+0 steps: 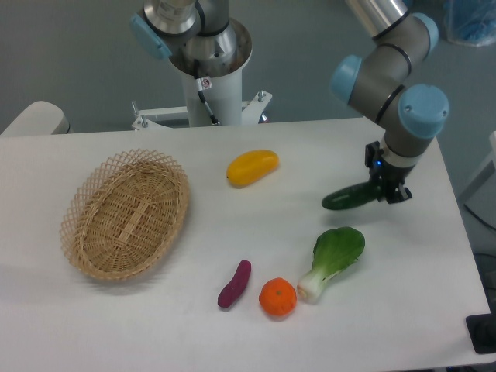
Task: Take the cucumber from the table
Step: 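Lift the held cucumber and carry it toward the bok choy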
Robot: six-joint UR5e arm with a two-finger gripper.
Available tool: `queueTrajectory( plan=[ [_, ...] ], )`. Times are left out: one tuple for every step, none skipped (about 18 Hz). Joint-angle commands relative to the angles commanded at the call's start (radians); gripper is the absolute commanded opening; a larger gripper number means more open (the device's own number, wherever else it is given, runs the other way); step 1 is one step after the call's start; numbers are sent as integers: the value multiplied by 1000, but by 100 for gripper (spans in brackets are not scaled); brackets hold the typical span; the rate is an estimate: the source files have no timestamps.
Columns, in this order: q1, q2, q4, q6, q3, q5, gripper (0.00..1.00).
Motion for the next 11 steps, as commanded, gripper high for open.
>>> queueTrajectory(
  plan=[
    [-15, -9, -8, -17, 23, 0, 25],
    [-26, -21, -12, -41, 40, -3, 25],
    [-38, -34, -11, -75, 54, -6, 25],
    [-54, -46, -9, -113, 66, -11, 25],
    [-69, -60, -8, -153, 78, -14, 25],
    [-86, -72, -8, -198, 98, -12, 25],
    [-101, -86, -8, -244, 121, -11, 25],
    [-114, -97, -11, -282, 143, -11, 25],
    [-126, -106, -11, -313, 160, -11, 25],
    [-135, -117, -12, -339, 175, -12, 25],
    [-143, -127, -12, -361, 186, -14, 25]
  ],
)
